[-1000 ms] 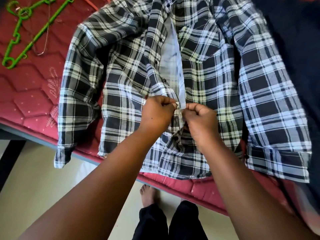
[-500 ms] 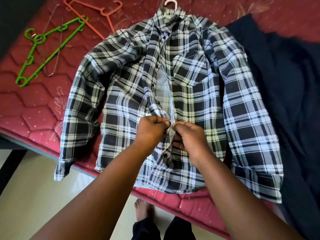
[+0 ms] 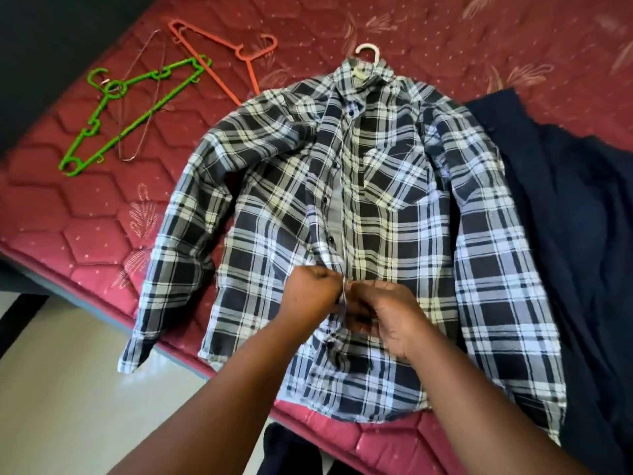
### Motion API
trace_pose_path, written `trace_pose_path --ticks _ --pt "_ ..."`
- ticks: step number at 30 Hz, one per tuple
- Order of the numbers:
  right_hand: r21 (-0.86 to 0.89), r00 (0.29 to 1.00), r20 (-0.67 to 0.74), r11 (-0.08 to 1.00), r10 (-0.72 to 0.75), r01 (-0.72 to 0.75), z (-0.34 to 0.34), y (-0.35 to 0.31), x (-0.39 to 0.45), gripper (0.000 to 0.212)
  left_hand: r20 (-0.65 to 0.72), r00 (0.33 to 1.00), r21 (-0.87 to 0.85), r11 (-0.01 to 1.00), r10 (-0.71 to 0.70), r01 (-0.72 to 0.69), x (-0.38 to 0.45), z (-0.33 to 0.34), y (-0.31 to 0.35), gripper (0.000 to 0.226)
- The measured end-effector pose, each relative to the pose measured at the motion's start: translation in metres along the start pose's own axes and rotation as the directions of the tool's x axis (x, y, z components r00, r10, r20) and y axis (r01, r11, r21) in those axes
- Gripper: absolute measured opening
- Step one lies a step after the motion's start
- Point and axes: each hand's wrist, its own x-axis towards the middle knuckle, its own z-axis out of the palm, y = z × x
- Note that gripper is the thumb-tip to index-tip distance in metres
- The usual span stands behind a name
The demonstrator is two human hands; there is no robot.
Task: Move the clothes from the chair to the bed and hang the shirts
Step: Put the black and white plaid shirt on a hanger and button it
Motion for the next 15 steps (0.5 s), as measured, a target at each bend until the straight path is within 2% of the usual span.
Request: trace_pose_path --ticks 2,4,8,13,15 --pt "-0.151 0.993 -0.088 0.986 -0.082 0.069 0.009 -0.001 0.0 0.015 0.004 1.0 -0.001 1.0 0.005 -0.005 0.001 0.0 -0.003 0.018" --pt "-0.23 0.979 -0.147 0.967 -0.144 0.108 0.019 0.001 -0.001 0.019 -0.024 0.999 -0.004 1.0 -0.024 0.024 0.002 -0.003 -0.006 0.024" --pt "-0.378 0.933 -0.205 0.903 -0.297 0.205 0.035 0.006 -0.007 0.019 -0.047 0.992 -0.062 0.992 -0.113 0.11 0.01 -0.009 -0.001 0.014" --pt "-0.447 0.838 -0.307 0.846 -0.451 0.291 0.041 0.009 -0.005 0.014 -0.049 0.977 -0.146 0.969 -0.208 0.199 0.018 -0.003 0.005 0.02" --pt "-0.467 0.824 -0.308 0.83 -0.476 0.305 0.038 0.015 0.0 0.015 -0.041 0.961 -0.185 0.947 -0.273 0.261 0.026 0.003 0.002 0.014"
